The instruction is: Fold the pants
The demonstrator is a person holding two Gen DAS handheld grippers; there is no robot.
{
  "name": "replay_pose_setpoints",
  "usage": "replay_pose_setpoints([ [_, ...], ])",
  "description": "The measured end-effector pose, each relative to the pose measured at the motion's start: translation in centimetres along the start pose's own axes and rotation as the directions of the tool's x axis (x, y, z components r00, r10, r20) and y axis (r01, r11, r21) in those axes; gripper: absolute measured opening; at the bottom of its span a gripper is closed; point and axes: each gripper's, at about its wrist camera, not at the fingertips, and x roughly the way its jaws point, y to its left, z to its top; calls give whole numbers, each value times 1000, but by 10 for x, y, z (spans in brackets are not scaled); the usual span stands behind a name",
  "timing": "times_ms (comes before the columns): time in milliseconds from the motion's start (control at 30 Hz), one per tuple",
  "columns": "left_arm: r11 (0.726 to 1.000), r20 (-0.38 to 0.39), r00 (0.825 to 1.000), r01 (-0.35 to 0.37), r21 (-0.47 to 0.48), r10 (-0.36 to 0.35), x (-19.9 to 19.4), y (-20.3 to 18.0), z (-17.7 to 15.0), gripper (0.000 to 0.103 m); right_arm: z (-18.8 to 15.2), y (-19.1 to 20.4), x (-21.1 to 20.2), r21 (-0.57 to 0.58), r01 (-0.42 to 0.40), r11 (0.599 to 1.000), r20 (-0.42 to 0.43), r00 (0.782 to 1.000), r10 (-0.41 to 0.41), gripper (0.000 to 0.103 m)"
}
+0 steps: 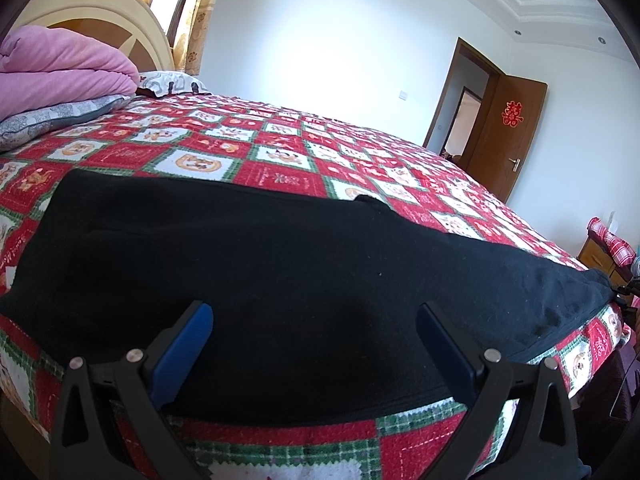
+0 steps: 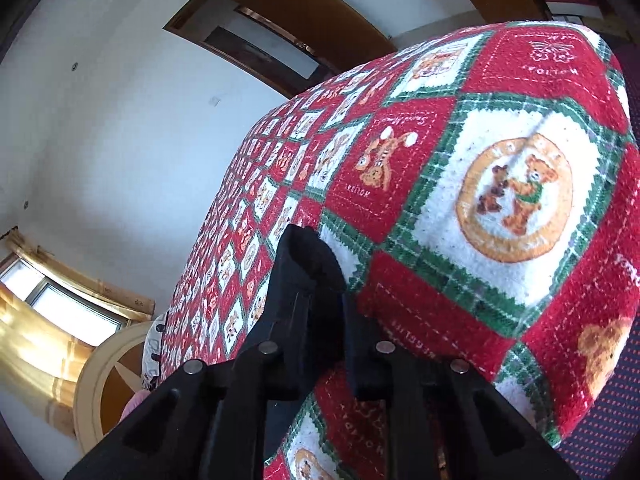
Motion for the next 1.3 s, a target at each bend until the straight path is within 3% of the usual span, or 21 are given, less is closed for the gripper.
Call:
replay_pose_setpoints([
  [167, 1000, 0, 1000, 1, -2, -1, 0, 1, 0, 103, -3, 2, -5, 38, 22, 999, -3, 1000, -22, 19],
  [333, 1000, 2, 1000, 3, -3, -3, 0, 1, 0, 103, -5, 4, -4, 7, 31, 999, 4, 1000, -31, 21],
  [400, 1000, 4, 1000, 5, -7, -5, 0, 1, 0, 103, -5, 7, 0, -35, 25, 999, 22, 999, -24, 21],
  [467, 1000, 12, 1000, 4, -24, -4, -3, 5, 2, 103, -6, 10, 0, -70, 24, 997, 41, 999, -21, 13],
  [667, 993, 46, 998, -40, -113, 46, -11, 34, 10, 103, -9, 37, -8, -181, -31, 983, 83, 995, 47, 12],
  [1000, 987, 55, 995, -75, -144, 84, -12, 51, 11, 103, -42, 101, -10, -443, -54, 895, 78, 992, 98, 12],
  [1300, 987, 49, 995, -79, -137, 87, -10, 51, 8, 103, -87, 144, 0, -588, -141, 797, -29, 988, 154, 11],
])
